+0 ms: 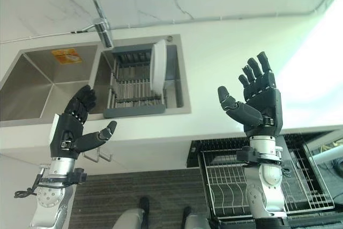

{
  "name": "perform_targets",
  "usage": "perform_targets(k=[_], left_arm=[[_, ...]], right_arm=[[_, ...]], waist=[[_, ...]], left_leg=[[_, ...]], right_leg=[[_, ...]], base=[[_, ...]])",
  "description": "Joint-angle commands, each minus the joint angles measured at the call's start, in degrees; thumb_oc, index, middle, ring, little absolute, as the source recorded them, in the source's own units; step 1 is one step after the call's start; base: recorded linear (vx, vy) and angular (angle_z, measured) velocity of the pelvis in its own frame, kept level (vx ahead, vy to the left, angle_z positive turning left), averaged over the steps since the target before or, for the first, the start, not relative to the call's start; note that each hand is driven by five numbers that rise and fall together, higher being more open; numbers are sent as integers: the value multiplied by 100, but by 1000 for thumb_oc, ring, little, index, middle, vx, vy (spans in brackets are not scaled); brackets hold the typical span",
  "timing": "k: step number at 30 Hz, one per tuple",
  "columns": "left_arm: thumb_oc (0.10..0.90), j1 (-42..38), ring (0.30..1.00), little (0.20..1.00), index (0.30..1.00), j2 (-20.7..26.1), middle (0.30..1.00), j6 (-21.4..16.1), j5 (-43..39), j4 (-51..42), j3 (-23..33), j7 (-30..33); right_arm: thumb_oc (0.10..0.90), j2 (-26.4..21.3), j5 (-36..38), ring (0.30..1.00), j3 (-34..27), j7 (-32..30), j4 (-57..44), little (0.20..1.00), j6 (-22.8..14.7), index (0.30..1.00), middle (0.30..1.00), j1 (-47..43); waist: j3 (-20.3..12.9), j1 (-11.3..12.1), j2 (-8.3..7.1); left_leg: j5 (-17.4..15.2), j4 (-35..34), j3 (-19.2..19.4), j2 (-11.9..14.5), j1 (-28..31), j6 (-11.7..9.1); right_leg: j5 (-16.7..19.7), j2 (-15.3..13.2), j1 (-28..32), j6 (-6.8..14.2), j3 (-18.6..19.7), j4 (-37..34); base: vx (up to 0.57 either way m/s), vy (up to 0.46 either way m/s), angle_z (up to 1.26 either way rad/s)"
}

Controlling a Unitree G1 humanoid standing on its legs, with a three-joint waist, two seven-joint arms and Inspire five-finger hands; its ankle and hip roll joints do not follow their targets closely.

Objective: Place the dishes in the dishwasher.

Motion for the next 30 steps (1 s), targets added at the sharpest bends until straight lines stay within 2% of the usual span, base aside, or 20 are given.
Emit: perform_targets(k=[1, 3, 6, 7, 10, 12, 13, 14, 16, 21, 23, 24, 26, 28, 30], left_arm=[[800, 45, 900, 900, 900, 441, 900, -611, 192, -283, 326, 75], [800, 179, 900, 900, 900, 449, 900, -728, 363, 5, 283, -48], [800, 280, 900, 900, 900, 564, 900, -678, 849, 534, -31, -311], [800, 491, 900, 900, 900, 520, 900, -605, 1269, 1275, -441, -232], [800, 791, 900, 900, 900, 298, 900, -657, 1088, 1920, -537, 500], [800, 808, 900, 900, 900, 66, 900, -762, 586, 2231, -32, 1353], [800, 790, 900, 900, 900, 30, 900, -771, 510, 2267, 87, 1508], [800, 702, 900, 900, 900, -68, 900, -847, 42, 2427, 583, 1955], [800, 565, 900, 900, 900, -189, 900, -1318, -162, 2619, 1185, 2640], [800, 359, 900, 900, 900, -364, 900, -2167, -386, 2622, 2102, 3925], [800, 277, 900, 900, 900, -496, 900, -2445, -780, 2612, 2450, 4094], [800, 192, 900, 900, 900, -681, 900, -2627, -1358, 2685, 2775, 4040], [800, 165, 900, 900, 900, -806, 900, -2452, -1478, 2872, 3002, 3929], [800, 190, 900, 900, 900, -868, 900, -2201, -1476, 3004, 2923, 4014], [800, 197, 900, 900, 900, -984, 900, -2037, -1820, 3222, 2847, 3936]], right_arm=[[800, -143, -125, 900, -211, 152, -428, 900, -479, 900, 900, -584], [800, -148, -65, 900, -242, 174, -443, 900, -451, 900, 900, -562], [800, -149, 12, 900, -255, 274, -407, 900, -474, 900, 900, -537], [800, -211, 85, 900, -307, 322, -353, 900, -455, 900, 900, -604], [800, -316, 188, 900, -346, 389, -314, 900, -436, 900, 900, -666], [800, -329, 192, 900, -377, 358, -379, 900, -402, 900, 900, -637], [800, -319, 179, 900, -385, 343, -388, 900, -398, 900, 900, -637], [800, -269, 88, 900, -397, 270, -393, 900, -396, 900, 900, -652], [800, -251, -22, 900, -315, 87, -375, 900, -349, 900, 900, -772], [800, -299, -32, 900, -201, -165, -394, 900, -173, 900, 900, -1017], [800, -309, -36, 900, -163, -218, -403, 900, -118, 900, 900, -1085], [800, -312, -63, 900, -106, -324, -390, 900, -57, 900, 900, -1200], [800, -330, -56, 900, -53, -446, -375, 900, 36, 900, 900, -1356], [800, -367, -5, 900, -68, -494, -420, 900, 112, 900, 900, -1391], [800, -401, 39, 900, -119, -532, -453, 900, 179, 900, 900, -1417]], waist=[[-348, 260, 30], [-350, 279, 16], [-360, 266, 31], [-362, 278, 34], [-338, 335, 38], [-349, 407, 27], [-351, 417, 19], [-375, 498, -10], [-418, 603, -52], [-530, 805, -69], [-573, 866, -66], [-614, 941, -69], [-643, 1007, -96], [-651, 1037, -113], [-657, 1069, -132]], left_leg=[[-742, 162, -8, 193, 185, -110], [-767, 162, 23, 167, 191, -75], [-797, 162, 52, 138, 208, -21], [-824, 162, 104, 132, 221, -7], [-824, 162, 136, 156, 212, -26], [-805, 162, 136, 185, 205, -52], [-800, 162, 112, 182, 199, -56], [-766, 162, 27, 177, 169, -71], [-719, 162, -70, 181, 117, -111], [-649, 162, -245, 173, 23, -159], [-634, 162, -314, 156, -4, -163], [-616, 162, -400, 136, -29, -170], [-603, 162, -486, 120, -47, -186], [-592, 162, -521, 117, -57, -190], [-583, 162, -563, 109, -76, -192]], right_leg=[[-66, -330, 161, 481, -226, -67], [-68, -345, 168, 498, -219, -67], [-59, -345, 174, 517, -185, -67], [-45, -374, 155, 552, -193, -67], [-40, -430, 125, 586, -246, -67], [-49, -475, 141, 585, -345, -67], [-53, -478, 148, 581, -366, -67], [-73, -483, 166, 560, -431, -67], [-100, -510, 171, 546, -525, -67], [-160, -541, 185, 526, -680, -67], [-193, -539, 205, 513, -728, -67], [-224, -535, 238, 496, -775, -67], [-263, -509, 276, 474, -823, -67], [-280, -492, 310, 459, -863, -67], [-290, -475, 328, 447, -900, -67]], base=[[27, 9, 14], [23, 9, 14], [6, 5, 2], [0, 0, 0], [-36, 25, -13], [-35, -9, -7], [-31, -61, -1], [-29, -66, 3], [-37, -77, 14], [-27, -55, 17], [-9, -65, 32], [5, -89, 37], [16, -96, 41], [13, -62, 46], [5, -53, 25]])
